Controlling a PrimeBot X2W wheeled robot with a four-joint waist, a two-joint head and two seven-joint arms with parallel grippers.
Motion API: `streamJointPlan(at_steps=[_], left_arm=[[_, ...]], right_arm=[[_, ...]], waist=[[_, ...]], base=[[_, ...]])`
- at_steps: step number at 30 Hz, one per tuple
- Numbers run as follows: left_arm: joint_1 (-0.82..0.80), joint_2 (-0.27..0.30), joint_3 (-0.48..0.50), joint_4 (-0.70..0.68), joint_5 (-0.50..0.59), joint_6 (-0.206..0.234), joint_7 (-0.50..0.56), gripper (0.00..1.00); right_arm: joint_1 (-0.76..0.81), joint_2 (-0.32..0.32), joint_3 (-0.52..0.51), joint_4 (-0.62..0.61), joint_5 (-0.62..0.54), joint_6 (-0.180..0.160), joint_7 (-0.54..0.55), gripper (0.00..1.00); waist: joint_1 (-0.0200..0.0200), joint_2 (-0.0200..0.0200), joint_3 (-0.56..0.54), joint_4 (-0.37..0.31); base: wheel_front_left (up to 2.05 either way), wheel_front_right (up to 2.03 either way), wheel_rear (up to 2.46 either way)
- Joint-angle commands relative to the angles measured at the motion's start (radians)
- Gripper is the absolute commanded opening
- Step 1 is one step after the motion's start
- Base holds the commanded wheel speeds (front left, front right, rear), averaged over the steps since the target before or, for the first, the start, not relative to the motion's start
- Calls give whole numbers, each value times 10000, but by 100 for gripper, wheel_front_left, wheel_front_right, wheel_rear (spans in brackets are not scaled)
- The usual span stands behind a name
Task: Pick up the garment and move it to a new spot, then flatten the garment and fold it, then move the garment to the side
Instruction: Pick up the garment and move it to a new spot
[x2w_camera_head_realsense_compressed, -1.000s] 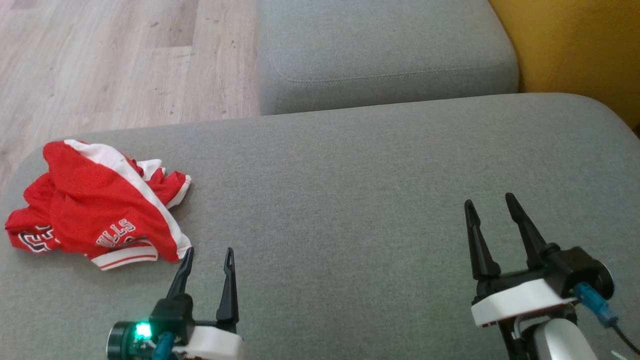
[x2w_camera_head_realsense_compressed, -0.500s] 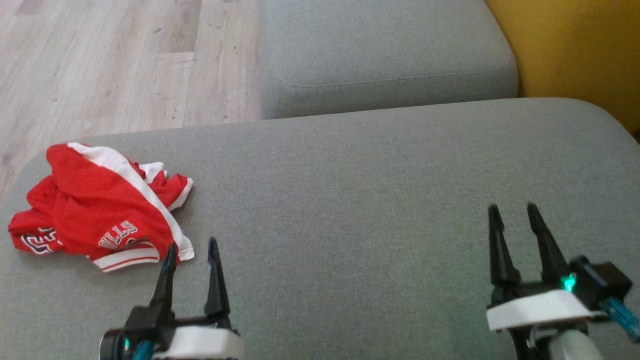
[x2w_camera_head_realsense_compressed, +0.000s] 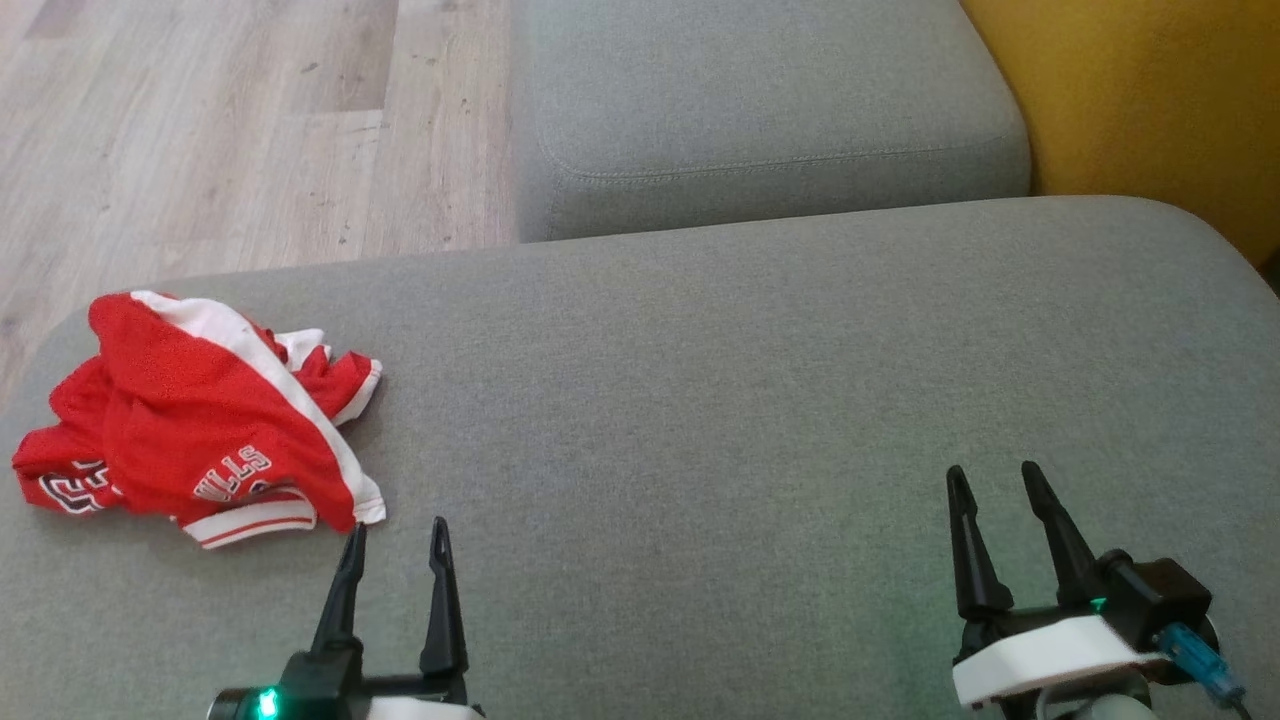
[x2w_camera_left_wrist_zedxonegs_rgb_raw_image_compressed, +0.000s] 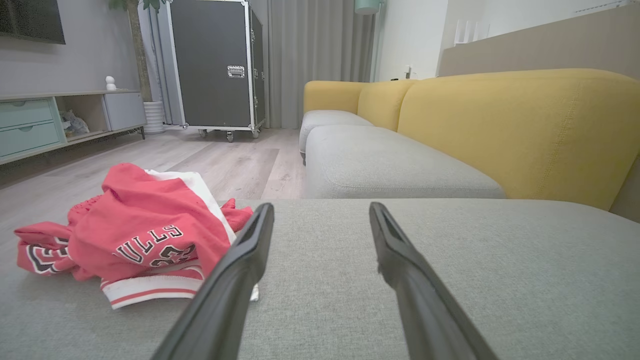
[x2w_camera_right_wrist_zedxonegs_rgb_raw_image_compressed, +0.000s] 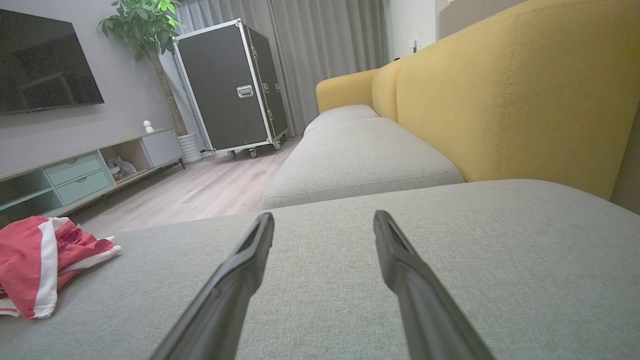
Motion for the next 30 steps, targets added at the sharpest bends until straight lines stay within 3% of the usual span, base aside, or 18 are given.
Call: streamJointPlan(at_steps=[1,13,30], left_arm=[[-388,-50,449,-235,122,-29,-120,100],[-365,-87,761,-198,191,-149,-120,100],[-196,-90,1367,-370,609,-385,-120,100]], right_arm=[[-438,-83,245,-327,-31,-7,-137,100],[-288,-83,397,-483,-13,-7,-137,100],[-211,-83,1474,-656,403,-7,-138,100]], waist=[[0,-1,-5,3],[0,-1,-131,522],[0,-1,-263,2703]], base=[[0,0,0],[0,0,0],[0,0,0]])
